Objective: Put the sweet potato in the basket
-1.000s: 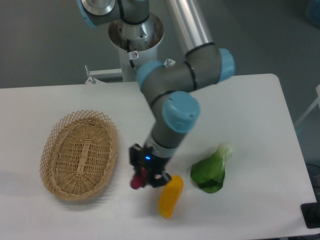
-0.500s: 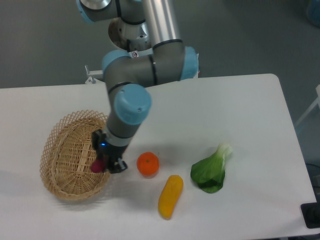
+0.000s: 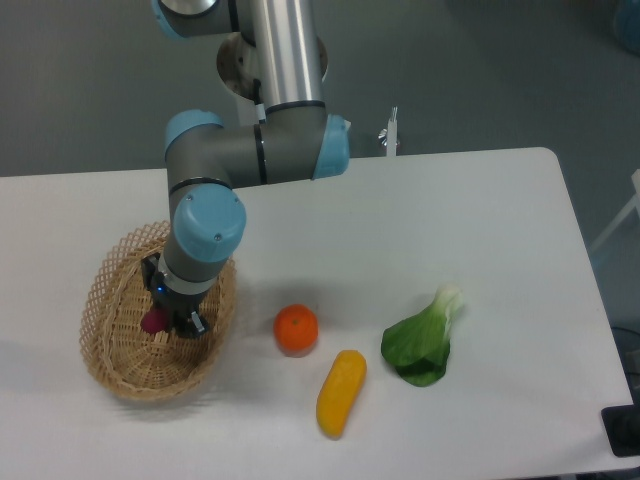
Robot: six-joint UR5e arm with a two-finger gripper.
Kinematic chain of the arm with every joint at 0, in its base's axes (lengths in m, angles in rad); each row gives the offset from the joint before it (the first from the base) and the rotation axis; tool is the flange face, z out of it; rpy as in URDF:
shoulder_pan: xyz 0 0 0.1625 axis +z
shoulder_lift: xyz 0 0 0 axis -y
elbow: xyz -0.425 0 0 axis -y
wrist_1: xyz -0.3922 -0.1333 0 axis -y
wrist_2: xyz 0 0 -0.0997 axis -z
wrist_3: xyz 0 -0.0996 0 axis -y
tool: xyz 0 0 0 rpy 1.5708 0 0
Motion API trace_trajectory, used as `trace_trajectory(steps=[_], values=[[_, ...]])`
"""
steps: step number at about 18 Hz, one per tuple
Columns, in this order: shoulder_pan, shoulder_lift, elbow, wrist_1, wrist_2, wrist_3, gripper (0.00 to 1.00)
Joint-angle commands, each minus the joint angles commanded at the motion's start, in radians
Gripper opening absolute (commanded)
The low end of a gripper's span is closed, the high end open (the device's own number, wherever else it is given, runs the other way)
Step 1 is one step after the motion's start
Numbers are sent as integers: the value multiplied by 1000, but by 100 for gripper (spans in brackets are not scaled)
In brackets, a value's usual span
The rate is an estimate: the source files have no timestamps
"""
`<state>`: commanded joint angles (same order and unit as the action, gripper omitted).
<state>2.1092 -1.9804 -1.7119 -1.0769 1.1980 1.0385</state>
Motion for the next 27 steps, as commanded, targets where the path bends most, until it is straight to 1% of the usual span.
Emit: trace_trajectory(steps=[1,2,3,4,7,9,11,13,14,15,19,23,25,27], values=[[0,0,0,0,0,-2,64],[0,2,0,2,0,1,86],[0,2,0,2,0,2,94],[0,3,2,5,0,0,100],[6,31,5,6,2,2,100],[32,57,14,6,40,3,100],[70,87,20,6,125,6,100],[110,104,17,-1,251,18,100],[139,121,15,-11,300,47,100],[171,135,14,-14,320,95,100],[299,149,18,-11,325,251,100],[425,150,44,-12,325,414,100],[478,143,66,-12,324,481,100],[523,123,78,-11,322,523,100]])
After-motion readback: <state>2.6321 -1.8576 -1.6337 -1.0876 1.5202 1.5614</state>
